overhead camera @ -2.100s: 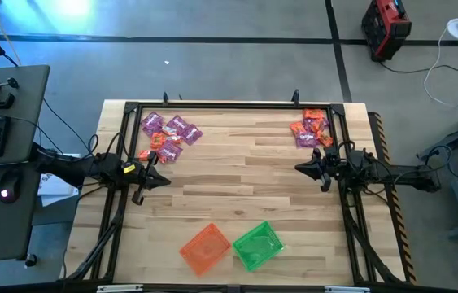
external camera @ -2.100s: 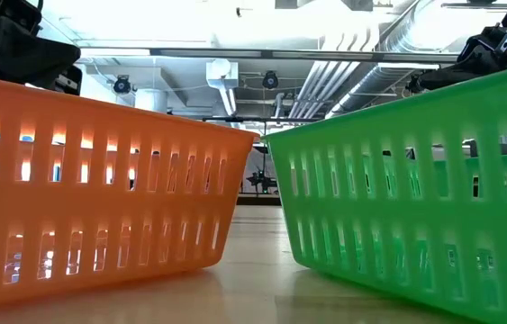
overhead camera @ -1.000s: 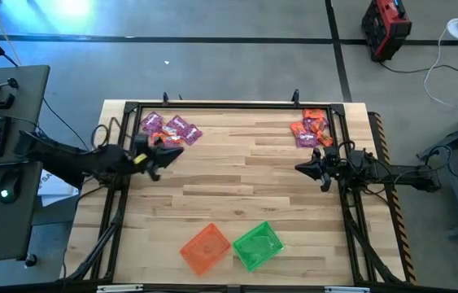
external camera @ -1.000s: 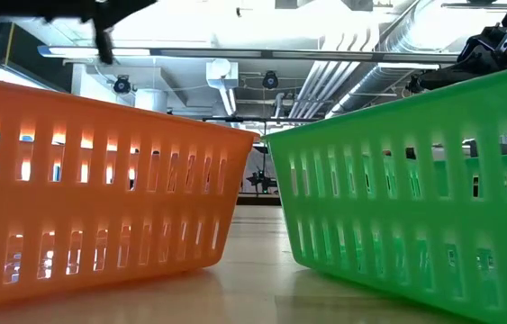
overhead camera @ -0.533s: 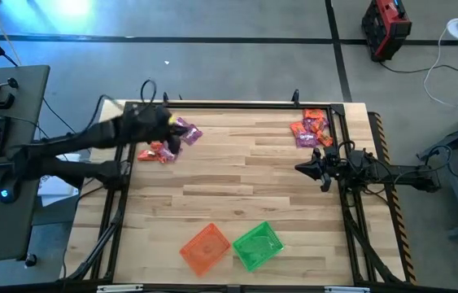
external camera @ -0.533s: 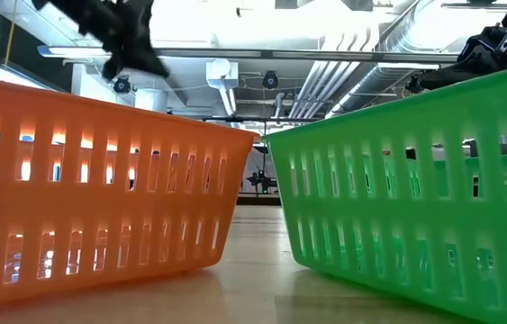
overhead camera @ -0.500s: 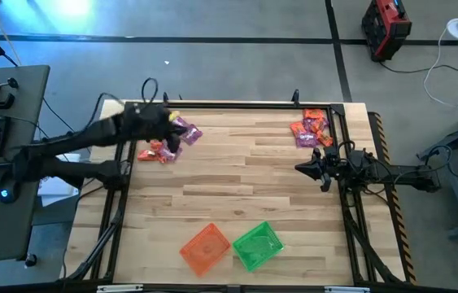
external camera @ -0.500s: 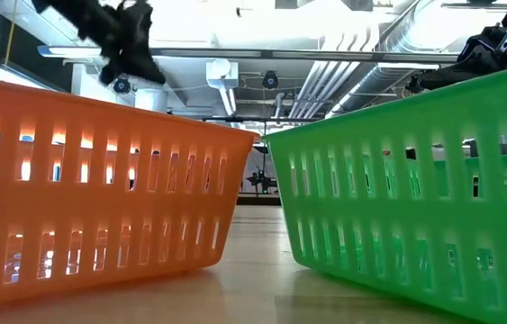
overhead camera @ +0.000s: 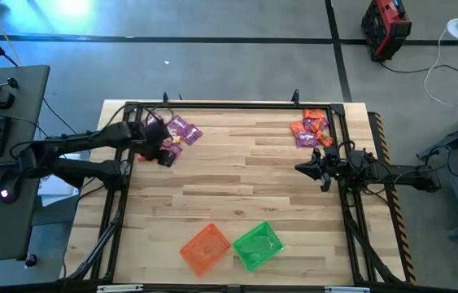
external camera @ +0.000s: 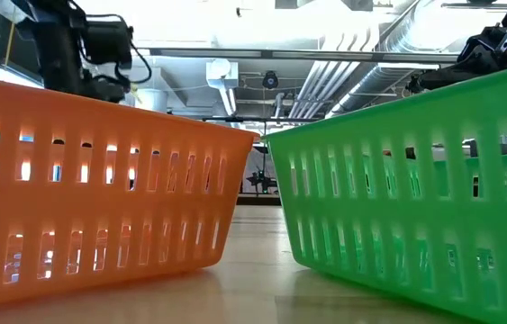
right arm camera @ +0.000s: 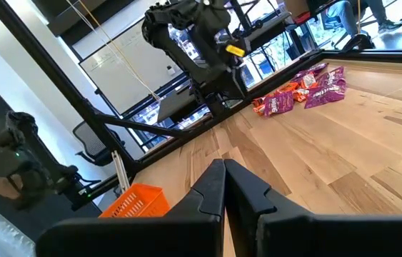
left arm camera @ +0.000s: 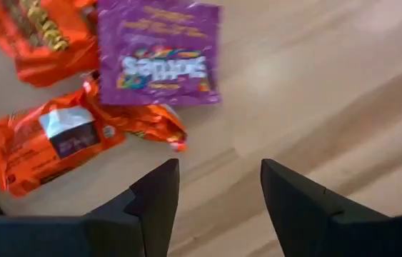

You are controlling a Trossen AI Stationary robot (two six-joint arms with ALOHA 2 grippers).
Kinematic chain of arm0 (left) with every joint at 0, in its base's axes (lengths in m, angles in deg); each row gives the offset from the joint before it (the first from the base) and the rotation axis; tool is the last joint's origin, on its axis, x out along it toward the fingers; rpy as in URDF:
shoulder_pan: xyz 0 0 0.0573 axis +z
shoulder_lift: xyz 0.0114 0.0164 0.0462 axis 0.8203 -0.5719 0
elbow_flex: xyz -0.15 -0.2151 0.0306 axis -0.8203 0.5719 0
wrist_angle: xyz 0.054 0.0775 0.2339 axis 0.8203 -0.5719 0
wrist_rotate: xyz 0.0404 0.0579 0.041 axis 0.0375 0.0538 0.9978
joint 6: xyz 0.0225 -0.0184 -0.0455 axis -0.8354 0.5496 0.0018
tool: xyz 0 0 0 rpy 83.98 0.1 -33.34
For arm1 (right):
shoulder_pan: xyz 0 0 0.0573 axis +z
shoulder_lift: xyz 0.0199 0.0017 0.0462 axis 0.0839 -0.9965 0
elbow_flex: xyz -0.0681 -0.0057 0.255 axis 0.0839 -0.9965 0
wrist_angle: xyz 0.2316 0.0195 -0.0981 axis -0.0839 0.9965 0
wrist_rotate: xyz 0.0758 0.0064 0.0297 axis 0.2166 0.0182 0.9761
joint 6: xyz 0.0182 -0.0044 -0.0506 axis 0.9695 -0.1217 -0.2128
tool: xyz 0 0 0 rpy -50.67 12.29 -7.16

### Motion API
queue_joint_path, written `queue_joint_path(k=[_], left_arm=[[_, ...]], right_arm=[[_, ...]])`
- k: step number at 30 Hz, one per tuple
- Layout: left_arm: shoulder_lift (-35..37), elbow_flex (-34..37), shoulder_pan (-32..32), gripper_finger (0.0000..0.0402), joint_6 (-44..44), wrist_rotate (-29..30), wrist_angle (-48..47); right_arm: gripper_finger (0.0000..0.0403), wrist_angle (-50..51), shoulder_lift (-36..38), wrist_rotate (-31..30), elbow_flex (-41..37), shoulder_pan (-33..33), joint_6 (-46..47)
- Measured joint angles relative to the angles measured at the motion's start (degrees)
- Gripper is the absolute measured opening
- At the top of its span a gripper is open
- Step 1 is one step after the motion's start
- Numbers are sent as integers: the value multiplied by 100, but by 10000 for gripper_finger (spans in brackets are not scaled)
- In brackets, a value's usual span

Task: Sort candy by brand, put in halloween buckets
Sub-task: Put the orange candy into the orange basket

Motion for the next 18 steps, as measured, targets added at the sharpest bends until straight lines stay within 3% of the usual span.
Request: queue_joint_path(k=[5, 12, 18], left_arm=[[-382, 21, -34, 186, -166, 732, 60], [-866, 24, -359, 183, -650, 623, 222], [-1125, 24, -743, 183, -908, 1082, 273]], right_arm=[[0, -1, 0, -1, 1, 0, -2], [0, 0, 0, 1, 2, -1, -2], [0, -2, 0, 1, 0, 0, -2]])
